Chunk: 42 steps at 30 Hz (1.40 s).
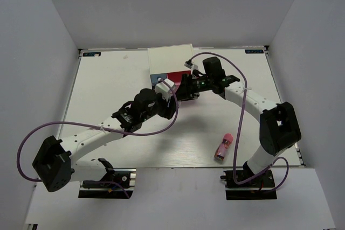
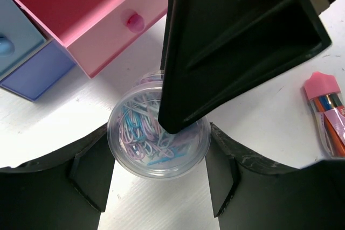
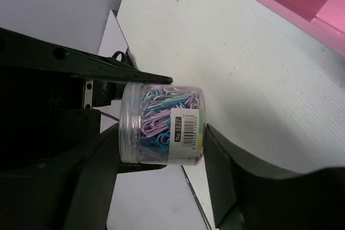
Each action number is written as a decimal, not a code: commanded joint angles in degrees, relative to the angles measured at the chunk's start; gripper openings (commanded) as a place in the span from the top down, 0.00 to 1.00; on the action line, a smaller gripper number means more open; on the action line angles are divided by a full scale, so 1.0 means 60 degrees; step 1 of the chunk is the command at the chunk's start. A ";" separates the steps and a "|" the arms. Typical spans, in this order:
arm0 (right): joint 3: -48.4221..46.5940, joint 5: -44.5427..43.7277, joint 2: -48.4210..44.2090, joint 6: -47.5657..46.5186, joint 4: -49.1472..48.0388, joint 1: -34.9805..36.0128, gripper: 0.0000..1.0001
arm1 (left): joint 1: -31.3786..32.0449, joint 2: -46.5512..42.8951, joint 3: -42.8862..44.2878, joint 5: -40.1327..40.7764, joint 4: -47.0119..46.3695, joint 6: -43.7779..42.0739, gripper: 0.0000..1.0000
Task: Sort the stationery into containers
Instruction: Pass the stationery from the left arm to the right, then place the stationery into the container
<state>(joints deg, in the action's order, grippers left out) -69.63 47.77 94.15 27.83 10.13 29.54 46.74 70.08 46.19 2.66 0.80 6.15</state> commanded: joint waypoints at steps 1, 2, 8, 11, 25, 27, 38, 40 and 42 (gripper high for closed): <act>-0.0320 0.0226 0.0012 0.0122 -0.0209 0.0057 0.43 | 0.0091 -0.0108 0.0475 0.0173 -0.0485 -0.0088 0.63; -0.0291 0.0227 0.0012 0.0093 -0.0180 0.0072 0.51 | 0.0091 -0.0108 0.0475 0.0260 -0.0572 -0.0175 0.63; -0.0247 0.0417 -0.0135 -0.0156 -0.0121 0.0072 0.81 | 0.0091 -0.0108 0.0475 0.0583 -0.0572 -0.0176 0.56; -0.0246 0.0447 -0.0252 -0.0273 -0.0180 0.0043 0.83 | 0.0091 -0.0108 0.0563 0.0700 -0.0455 -0.0074 0.52; -0.1328 -0.0342 -0.0267 -0.1269 0.0361 -0.0075 0.86 | 0.0091 -0.1001 0.0255 0.1213 -0.0367 0.0425 0.00; -0.1476 -0.0622 -0.0252 -0.1606 0.0464 -0.0089 0.87 | 0.0091 -0.1308 0.0255 0.1301 -0.0149 0.0527 0.00; -0.2838 -0.3197 -0.0164 -0.2413 0.0787 -0.0338 0.88 | 0.0091 -0.3271 -0.0563 0.1915 0.1273 0.1230 0.00; -0.2941 -0.3770 -0.0091 -0.2500 0.0816 -0.0338 0.88 | 0.0091 -0.3609 -0.0740 0.2033 0.1376 0.1333 0.00; -0.3175 -0.4645 -0.0018 -0.2515 0.0904 -0.0309 0.88 | 0.0091 -0.3697 -0.0888 0.2121 0.1478 0.1581 0.00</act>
<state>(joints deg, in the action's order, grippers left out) -84.82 28.36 94.24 14.26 16.14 27.86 47.24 49.06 42.19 13.26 7.16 13.28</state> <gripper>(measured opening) 0.554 0.995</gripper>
